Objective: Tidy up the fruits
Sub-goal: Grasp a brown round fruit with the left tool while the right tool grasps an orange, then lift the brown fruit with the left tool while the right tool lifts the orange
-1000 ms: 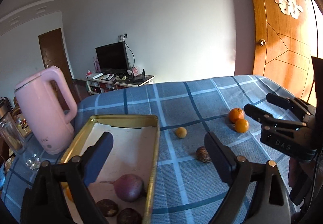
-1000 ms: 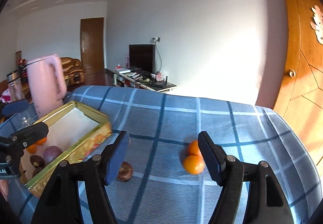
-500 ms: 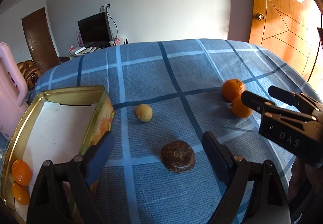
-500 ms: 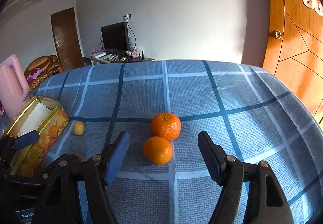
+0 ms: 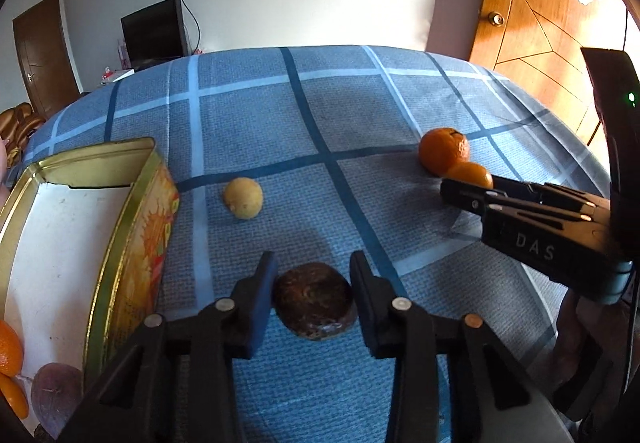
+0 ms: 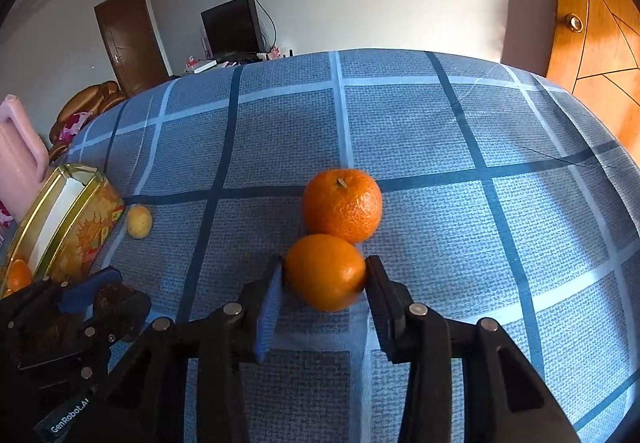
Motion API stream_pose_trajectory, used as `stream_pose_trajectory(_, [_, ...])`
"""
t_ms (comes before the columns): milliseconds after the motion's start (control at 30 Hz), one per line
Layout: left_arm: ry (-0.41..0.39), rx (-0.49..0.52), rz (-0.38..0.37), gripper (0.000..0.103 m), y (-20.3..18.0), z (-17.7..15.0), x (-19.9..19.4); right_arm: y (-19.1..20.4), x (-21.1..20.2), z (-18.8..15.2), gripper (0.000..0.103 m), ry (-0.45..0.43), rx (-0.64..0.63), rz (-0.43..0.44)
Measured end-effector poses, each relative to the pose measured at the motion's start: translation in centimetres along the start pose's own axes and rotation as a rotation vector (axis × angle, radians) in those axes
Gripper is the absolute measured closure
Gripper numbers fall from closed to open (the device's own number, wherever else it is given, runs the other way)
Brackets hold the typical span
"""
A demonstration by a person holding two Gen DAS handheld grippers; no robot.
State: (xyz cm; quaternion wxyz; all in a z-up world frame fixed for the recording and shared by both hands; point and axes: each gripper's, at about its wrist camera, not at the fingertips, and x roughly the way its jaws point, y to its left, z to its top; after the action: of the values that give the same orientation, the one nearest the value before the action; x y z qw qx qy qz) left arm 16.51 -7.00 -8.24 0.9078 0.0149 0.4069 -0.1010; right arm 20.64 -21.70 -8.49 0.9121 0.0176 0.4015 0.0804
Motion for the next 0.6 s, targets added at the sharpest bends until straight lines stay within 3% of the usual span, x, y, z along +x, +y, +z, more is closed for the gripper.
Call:
stream_pose_trajectory(267, [-0.022,-0.065,-0.039,0.066,1.4,-0.1,-0.3,0.8,-2.8,-1.4,0.061,-0.078,-0.036,0.031])
stream_pose_trajectory(600, [-0.094,-0.024,-0.024,0.075,0.7,-0.3,-1.5,1.4,-5.1,-2.2,0.061,-0.176,-0.044,0.079])
